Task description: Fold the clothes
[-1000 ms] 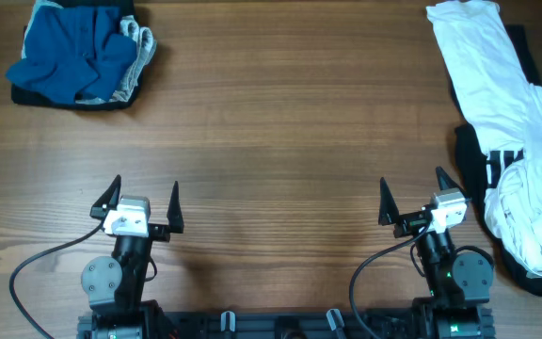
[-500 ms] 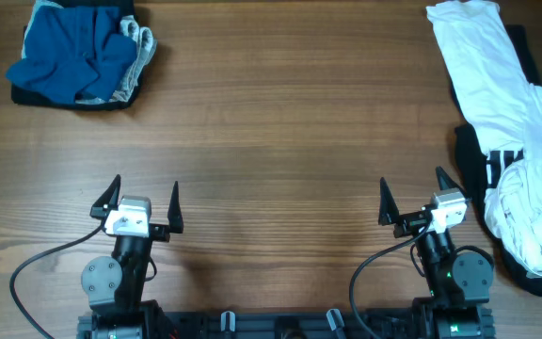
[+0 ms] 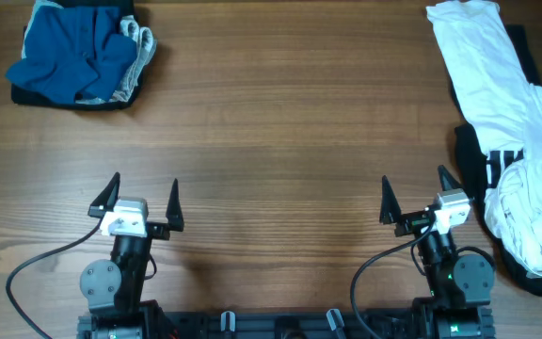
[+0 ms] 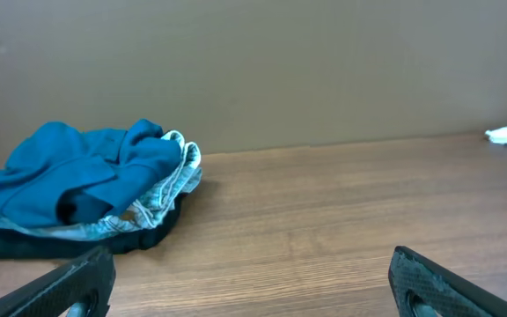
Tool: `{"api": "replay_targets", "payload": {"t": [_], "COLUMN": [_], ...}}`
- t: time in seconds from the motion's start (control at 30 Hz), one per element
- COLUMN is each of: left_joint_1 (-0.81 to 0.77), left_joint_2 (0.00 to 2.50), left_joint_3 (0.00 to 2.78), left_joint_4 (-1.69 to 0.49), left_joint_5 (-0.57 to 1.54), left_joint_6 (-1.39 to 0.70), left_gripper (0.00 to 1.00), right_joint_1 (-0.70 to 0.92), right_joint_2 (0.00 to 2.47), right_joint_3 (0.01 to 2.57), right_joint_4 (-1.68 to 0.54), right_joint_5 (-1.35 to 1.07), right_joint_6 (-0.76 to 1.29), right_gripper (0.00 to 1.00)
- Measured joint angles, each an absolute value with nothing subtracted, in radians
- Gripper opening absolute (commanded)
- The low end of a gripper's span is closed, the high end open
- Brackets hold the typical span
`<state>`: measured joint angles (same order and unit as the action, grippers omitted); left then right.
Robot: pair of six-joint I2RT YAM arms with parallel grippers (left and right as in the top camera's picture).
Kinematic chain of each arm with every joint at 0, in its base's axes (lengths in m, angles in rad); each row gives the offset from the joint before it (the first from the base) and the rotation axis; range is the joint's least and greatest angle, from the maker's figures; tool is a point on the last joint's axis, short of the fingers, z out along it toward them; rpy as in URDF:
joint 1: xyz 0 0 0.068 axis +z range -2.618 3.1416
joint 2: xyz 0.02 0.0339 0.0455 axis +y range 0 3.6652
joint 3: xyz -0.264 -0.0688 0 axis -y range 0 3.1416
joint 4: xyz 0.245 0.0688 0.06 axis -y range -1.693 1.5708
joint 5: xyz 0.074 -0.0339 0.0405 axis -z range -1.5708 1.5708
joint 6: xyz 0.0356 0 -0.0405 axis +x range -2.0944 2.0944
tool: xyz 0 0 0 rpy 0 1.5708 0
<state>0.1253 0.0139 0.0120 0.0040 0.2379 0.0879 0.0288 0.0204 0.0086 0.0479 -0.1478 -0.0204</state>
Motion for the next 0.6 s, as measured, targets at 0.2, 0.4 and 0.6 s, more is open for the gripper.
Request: {"api": "replay_targets", "payload": {"t": [0.2, 0.4, 0.6], "left_joint_1": [0.125, 0.125, 0.125], "left_joint_2": [0.025, 0.186, 0.48], "left_joint_3": [0.045, 0.249, 0.502], "left_joint_4": [-0.056, -0.15, -0.285], "left_joint_5": [0.238, 0.238, 0.239], "left_joint_6": [0.006, -0.017, -0.022], "left_gripper": [1.0, 1.0, 1.0], "right_joint_1": [0.029, 0.029, 0.029], "right_joint_2": [0.044, 0.276, 0.588], "right_joint_3": [0.105, 0.299, 0.571], "right_joint_4": [0.047, 0.035, -0.124], "right_joint_5": [-0.145, -0.145, -0.149], "right_joint_6": [-0.028, -0.056, -0.059], "right_gripper": [1.0, 1.0, 1.0]}}
